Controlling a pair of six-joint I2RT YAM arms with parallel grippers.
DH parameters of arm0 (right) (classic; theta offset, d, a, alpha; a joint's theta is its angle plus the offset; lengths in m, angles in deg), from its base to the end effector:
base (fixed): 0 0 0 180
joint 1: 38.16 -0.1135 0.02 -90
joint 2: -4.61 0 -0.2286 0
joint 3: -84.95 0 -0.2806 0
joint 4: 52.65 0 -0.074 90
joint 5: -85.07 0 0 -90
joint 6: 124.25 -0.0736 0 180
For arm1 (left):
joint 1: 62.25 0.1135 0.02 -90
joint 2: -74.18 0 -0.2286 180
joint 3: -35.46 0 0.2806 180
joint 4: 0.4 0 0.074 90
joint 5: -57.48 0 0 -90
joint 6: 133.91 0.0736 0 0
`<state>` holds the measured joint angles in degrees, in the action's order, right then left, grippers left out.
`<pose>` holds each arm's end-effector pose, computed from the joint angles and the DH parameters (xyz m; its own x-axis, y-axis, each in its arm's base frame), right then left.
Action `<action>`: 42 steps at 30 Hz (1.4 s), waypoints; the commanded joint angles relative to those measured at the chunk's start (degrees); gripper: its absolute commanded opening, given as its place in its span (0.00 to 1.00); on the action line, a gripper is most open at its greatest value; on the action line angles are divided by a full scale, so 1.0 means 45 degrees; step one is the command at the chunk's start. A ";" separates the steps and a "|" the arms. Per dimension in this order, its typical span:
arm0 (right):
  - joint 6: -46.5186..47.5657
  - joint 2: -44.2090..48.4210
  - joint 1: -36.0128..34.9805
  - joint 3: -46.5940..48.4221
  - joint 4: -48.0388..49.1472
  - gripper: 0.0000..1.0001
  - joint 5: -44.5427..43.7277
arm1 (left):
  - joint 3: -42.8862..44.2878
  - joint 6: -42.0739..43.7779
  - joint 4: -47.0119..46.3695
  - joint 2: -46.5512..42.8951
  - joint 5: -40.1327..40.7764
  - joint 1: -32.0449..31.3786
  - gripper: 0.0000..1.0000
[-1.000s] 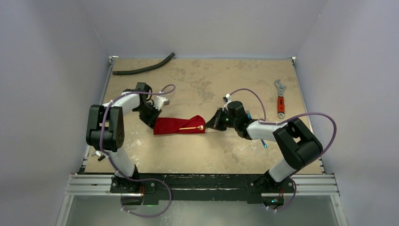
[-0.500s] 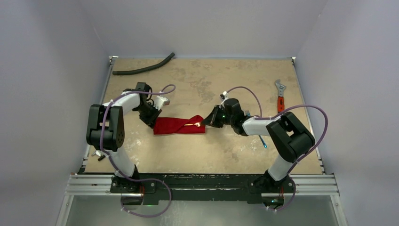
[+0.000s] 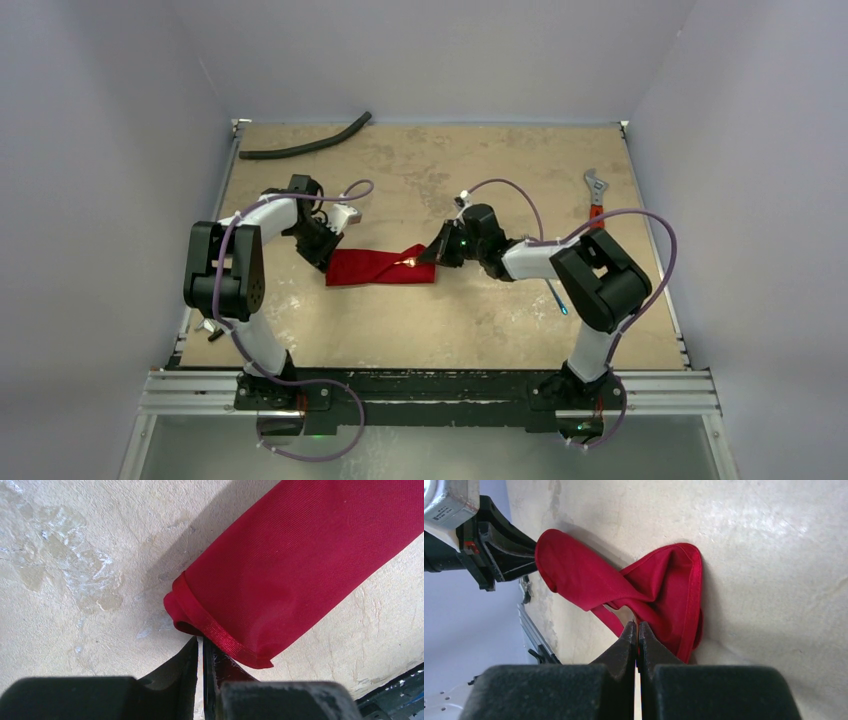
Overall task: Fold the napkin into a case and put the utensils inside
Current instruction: Insert the fork into the folded napkin, then pick up the fork from the center of the board.
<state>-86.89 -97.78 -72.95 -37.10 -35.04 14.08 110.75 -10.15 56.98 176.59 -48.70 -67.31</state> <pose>0.3128 0.2465 0.0755 -0.8434 0.3291 -0.4246 -0.1776 0.5752 0.7985 0.3296 -0.0498 0.0648 -0.7625 0.6033 -0.2338 0.6435 0.7446 -0.1773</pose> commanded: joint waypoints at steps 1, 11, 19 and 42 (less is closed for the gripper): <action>0.0668 -0.0136 -0.0192 0.1057 -0.0632 0.00 -0.0362 | -0.0568 0.0400 -0.0425 0.0985 -0.0719 -0.0197 0.08; 0.2012 0.1320 -0.0222 0.1786 -0.4482 0.76 -0.1446 | -0.0352 0.0447 0.0057 0.0739 -0.0701 -0.0163 0.07; 0.3792 0.3043 0.0652 0.3180 -0.8900 0.88 -0.4180 | -0.0161 0.0752 0.0890 0.0313 -0.0531 0.0351 0.08; 0.6045 0.0955 0.4490 0.3765 -1.1321 0.90 -0.7985 | 0.4895 0.0881 0.3942 -0.0378 -0.1361 0.2150 0.73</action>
<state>-61.23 -93.54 -52.88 -18.67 -84.89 -19.45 127.23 -5.30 73.20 175.22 -51.02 -58.22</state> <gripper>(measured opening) 0.910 0.719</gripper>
